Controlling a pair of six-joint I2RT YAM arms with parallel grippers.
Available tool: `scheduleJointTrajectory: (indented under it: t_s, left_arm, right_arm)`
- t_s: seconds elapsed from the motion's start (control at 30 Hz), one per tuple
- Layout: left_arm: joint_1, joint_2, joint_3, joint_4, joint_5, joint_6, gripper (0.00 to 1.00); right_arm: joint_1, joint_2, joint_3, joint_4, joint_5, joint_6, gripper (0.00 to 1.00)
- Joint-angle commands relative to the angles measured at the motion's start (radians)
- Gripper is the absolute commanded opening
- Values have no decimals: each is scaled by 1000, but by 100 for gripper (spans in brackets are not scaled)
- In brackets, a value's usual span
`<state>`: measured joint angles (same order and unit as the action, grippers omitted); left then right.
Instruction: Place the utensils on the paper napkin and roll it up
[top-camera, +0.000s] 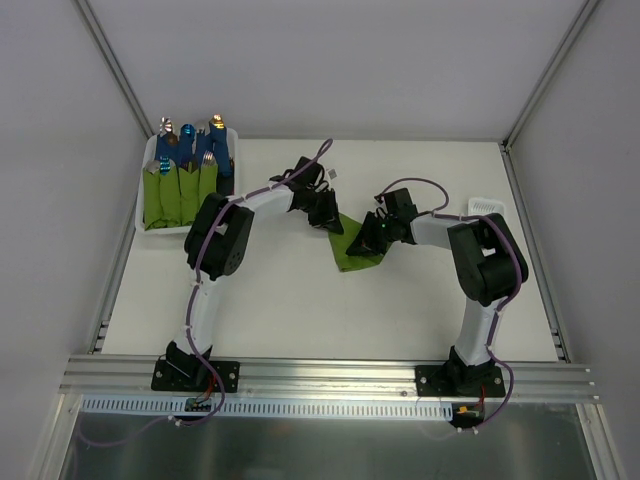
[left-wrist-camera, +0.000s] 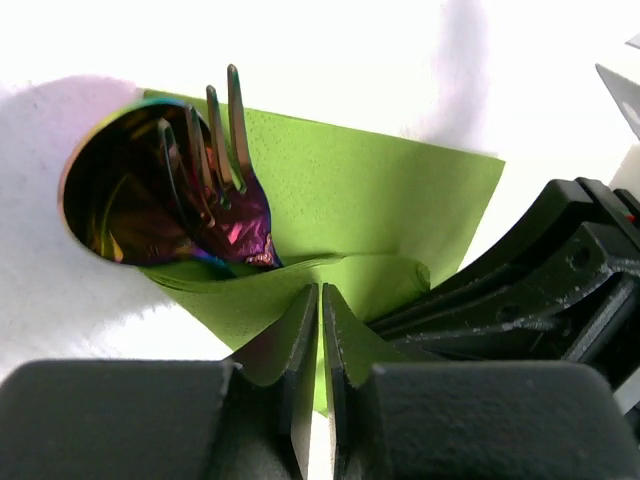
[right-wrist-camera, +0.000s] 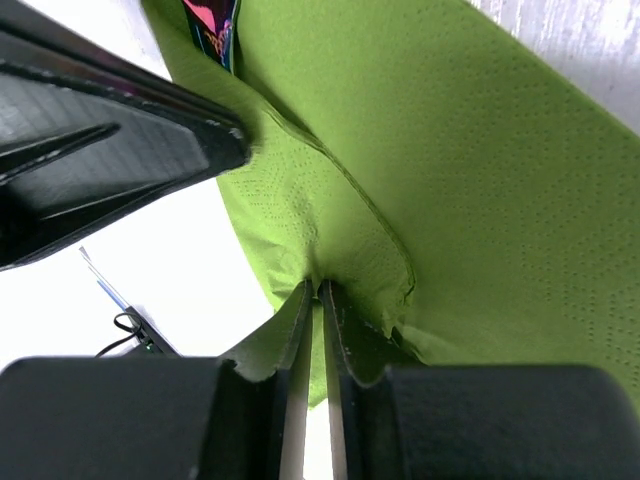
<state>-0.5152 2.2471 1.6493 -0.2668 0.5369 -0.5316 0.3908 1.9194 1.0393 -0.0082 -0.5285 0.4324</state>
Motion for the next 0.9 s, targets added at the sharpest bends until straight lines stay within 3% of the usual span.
scheduleJointTrajectory:
  t_s: [0.0,0.17,0.37,0.87]
  left_arm:
    - [3,31,27,-3,-40,13,7]
    - [3,34,29,-11,-94,57,6]
    - [3,31,29,-32,-153,79,3]
    - [-16,-43,46,-49,-98,127,4]
  right_arm:
    - [10,10,-28,-138,96,-55,13]
    - [10,4,-9,-162,99,-63,15]
    - [10,-16,5,-210,107,-93,26]
    - [14,13,21,-239,119,-123,25]
